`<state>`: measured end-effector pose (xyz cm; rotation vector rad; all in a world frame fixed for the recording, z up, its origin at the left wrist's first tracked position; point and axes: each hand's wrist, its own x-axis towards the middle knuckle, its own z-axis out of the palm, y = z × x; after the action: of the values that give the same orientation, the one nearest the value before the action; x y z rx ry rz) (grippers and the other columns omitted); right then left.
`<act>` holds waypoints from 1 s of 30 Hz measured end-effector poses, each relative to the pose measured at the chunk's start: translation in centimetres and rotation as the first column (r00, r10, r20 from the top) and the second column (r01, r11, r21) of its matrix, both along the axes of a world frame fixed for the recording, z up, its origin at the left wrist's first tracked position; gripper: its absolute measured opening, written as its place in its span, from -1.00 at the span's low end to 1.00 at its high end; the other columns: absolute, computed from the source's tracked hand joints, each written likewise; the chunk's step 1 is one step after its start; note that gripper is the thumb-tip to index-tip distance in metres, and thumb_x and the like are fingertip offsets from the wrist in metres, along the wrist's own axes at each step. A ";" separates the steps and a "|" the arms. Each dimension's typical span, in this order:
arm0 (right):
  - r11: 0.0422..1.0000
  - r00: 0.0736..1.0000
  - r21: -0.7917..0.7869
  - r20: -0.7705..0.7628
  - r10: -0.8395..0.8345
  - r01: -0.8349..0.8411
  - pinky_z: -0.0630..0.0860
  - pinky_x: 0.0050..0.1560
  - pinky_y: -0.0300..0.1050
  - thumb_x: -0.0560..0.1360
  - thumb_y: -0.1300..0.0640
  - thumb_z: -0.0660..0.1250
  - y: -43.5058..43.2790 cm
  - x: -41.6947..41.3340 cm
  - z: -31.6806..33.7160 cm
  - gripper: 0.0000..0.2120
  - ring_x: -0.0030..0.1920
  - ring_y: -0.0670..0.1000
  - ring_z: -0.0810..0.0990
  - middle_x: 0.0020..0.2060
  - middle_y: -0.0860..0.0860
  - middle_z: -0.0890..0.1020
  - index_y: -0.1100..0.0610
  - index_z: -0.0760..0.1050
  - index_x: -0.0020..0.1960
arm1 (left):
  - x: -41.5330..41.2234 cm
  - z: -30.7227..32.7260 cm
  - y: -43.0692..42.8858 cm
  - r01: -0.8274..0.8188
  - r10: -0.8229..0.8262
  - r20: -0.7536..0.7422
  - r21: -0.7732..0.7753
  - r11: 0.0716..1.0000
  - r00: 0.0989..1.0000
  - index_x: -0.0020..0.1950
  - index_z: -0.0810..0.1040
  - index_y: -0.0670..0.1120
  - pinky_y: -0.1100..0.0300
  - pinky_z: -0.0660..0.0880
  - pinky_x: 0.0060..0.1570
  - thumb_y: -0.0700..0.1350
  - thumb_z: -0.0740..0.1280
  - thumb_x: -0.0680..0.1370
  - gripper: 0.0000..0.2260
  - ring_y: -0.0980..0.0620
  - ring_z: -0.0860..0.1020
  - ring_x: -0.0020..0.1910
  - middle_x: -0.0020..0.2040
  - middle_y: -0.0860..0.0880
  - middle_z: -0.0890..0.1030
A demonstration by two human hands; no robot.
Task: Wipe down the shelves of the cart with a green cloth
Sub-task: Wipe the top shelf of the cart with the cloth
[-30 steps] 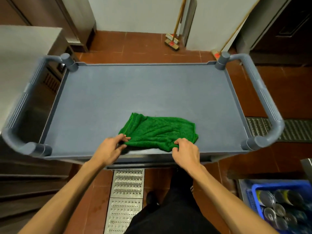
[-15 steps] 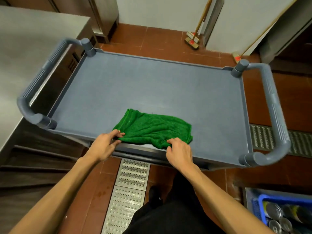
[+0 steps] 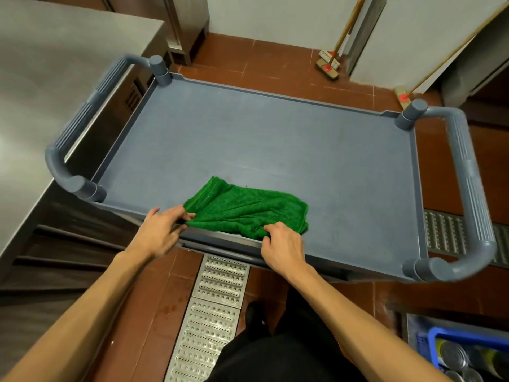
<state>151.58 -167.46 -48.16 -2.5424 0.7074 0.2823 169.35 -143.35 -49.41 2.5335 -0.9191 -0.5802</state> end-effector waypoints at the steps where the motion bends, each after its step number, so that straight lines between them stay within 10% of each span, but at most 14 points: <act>1: 1.000 1.000 0.003 0.003 0.009 -0.009 0.51 0.09 0.06 0.55 0.17 0.17 0.2 0.2 0.0 -0.65 0.14 0.18 0.58 0.18 0.10 0.58 0.14 0.53 0.29 | 0.2 0.0 0.2 -0.005 0.005 0.000 -0.003 1.000 1.000 0.02 0.47 0.09 -0.09 0.12 0.43 -0.18 0.36 0.56 -0.83 0.11 0.54 0.29 0.25 0.19 0.60; 30: 0.921 0.924 -0.112 0.050 0.380 -0.373 0.39 0.09 0.01 0.37 0.44 0.34 5.0 4.9 0.1 -0.61 0.04 0.16 0.51 0.03 0.15 0.54 0.25 0.48 0.17 | 2.4 0.9 6.5 -0.258 0.260 0.041 -0.064 0.964 0.965 0.03 0.54 0.03 -0.03 0.56 0.13 -0.25 0.42 0.51 -0.79 -0.04 0.65 0.11 0.21 0.07 0.65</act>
<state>156.52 -162.49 -48.02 -2.7593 0.2017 0.2880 171.77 -136.87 -48.51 2.5692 -0.5955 -0.4062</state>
